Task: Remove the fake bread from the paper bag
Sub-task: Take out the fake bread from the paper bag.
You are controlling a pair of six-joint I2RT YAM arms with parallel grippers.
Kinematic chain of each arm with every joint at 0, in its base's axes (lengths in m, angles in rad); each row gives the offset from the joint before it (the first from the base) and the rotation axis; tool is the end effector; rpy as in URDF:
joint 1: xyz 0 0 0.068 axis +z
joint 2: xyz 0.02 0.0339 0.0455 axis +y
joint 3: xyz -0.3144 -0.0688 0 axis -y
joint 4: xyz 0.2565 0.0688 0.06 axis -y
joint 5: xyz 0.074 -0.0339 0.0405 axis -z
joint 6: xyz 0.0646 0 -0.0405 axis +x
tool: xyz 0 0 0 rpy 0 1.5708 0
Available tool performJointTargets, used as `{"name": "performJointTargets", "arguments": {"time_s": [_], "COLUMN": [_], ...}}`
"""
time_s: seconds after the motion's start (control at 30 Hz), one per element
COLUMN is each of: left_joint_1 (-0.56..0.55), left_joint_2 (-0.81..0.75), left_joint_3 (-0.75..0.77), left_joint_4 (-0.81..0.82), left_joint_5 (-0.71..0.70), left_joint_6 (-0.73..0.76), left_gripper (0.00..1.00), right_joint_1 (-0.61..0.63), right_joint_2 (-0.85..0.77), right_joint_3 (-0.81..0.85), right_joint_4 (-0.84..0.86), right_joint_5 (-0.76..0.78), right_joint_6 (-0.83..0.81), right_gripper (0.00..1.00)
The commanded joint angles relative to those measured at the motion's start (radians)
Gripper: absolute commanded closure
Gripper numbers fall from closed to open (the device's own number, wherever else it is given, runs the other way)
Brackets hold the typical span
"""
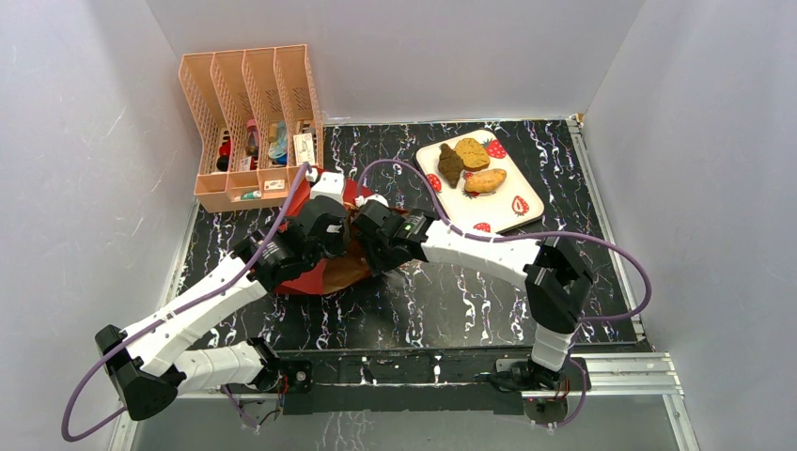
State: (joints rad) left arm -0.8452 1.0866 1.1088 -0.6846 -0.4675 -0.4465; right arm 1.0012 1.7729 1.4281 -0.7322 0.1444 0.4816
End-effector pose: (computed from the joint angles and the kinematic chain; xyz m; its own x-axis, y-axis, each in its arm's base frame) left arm 0.1761 -0.1547 0.3765 -0.5547 0.0444 -0.8309 0.2134 0.9728 -0.0905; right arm 0.2290 0.3404 0.2698 -0.7898 -0.3834 -0.4787 -0.4860 0.8673 0.1072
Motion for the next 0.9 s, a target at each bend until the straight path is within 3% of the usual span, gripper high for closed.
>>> {"name": "performJointTargets", "arguments": {"time_s": [0.0,0.57,0.67,0.8,0.87], "left_joint_1": [-0.007,-0.008,-0.007,-0.008,-0.008], "left_joint_2": [-0.044,-0.056,-0.058,-0.061,-0.063], "left_joint_3": [-0.006,-0.02,-0.02,-0.019,-0.021], "left_joint_4": [-0.015,-0.032,-0.032,-0.036,-0.037], "left_joint_5": [0.049,0.053,0.048,0.035,0.027], "left_joint_6": [-0.027,-0.024,-0.02,-0.018,-0.021], "left_gripper": [1.0,1.0,1.0,1.0,1.0], "right_joint_1": [-0.021,-0.021,-0.023,-0.036,-0.044], "right_joint_2": [0.045,0.116,0.131,0.113,0.087], "right_joint_3": [0.069,0.103,0.104,0.091,0.076], "right_joint_4": [0.094,0.088,0.097,0.111,0.118], "right_joint_5": [0.175,0.258,0.243,0.23,0.227], "right_joint_6": [0.039,0.088,0.087,0.093,0.095], "right_gripper": [0.6,0.58,0.69,0.96,1.0]}}
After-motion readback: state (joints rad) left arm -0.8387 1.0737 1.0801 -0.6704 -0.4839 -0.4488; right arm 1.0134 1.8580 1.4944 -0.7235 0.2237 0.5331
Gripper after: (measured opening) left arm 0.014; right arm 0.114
